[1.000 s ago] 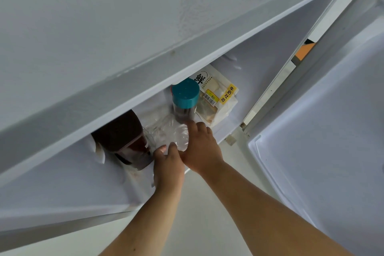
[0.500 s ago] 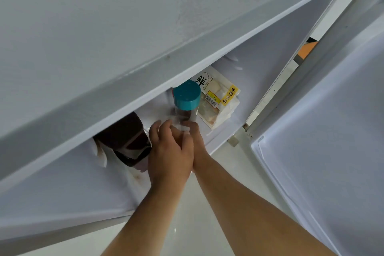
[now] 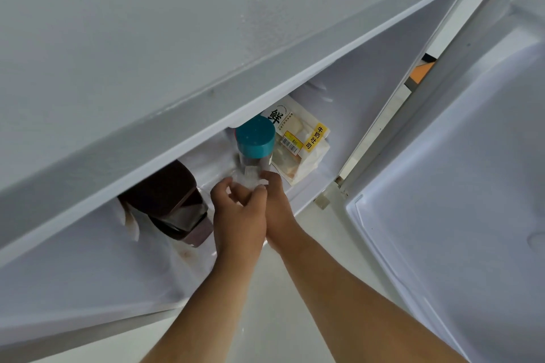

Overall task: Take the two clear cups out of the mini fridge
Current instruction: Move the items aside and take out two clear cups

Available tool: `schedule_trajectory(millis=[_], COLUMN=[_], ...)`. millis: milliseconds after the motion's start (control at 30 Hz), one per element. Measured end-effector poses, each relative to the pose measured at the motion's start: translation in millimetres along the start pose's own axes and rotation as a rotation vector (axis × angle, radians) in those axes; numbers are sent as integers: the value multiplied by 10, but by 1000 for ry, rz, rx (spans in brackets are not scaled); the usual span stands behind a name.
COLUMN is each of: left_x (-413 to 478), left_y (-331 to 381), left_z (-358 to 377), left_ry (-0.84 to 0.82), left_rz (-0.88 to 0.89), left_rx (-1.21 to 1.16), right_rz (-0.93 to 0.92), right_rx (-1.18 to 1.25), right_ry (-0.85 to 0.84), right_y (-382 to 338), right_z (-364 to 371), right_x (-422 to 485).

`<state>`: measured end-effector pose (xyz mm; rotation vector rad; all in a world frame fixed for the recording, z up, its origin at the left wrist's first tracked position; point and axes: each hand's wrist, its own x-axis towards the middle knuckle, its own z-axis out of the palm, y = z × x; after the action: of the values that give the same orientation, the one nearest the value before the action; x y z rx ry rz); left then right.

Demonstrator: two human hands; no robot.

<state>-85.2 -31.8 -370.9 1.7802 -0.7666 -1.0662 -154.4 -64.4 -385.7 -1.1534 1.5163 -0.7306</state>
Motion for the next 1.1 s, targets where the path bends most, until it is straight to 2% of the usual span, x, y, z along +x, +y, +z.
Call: schedule_trajectory(millis=[100, 200, 267, 333, 500, 633, 867, 1033, 1100], left_x=[-5, 49, 90, 134, 277, 298, 91, -165, -238], left_y=[-17, -110, -199, -288, -423, -434, -364, -306, -280], left_z=[1, 20, 55, 86, 174, 226, 98, -16, -40], left_ry=[-116, -248, -255, -244, -194, -132, -7, 57, 68], left_rz=[-203, -338, -399, -464, -530, -503, -301, -30, 37], left_rx=[-180, -223, -270, -332, -408, -370, -98, 234, 269], right_rz=[-17, -177, -257, -294, -320, -326, -374, -488, -525], right_rx=[-104, -641, -845, -926, -927, -949, -1024, -1043, -1047], right_ry=[11, 133, 175, 151, 110, 84, 17, 44, 52], right_y=[74, 177, 231, 266, 319, 315, 284, 203, 175], right_z=[-170, -304, -331, -314, -328, -374, -415, -369, -331], right_x=[-15, 20, 59, 83, 113, 132, 38, -31, -49])
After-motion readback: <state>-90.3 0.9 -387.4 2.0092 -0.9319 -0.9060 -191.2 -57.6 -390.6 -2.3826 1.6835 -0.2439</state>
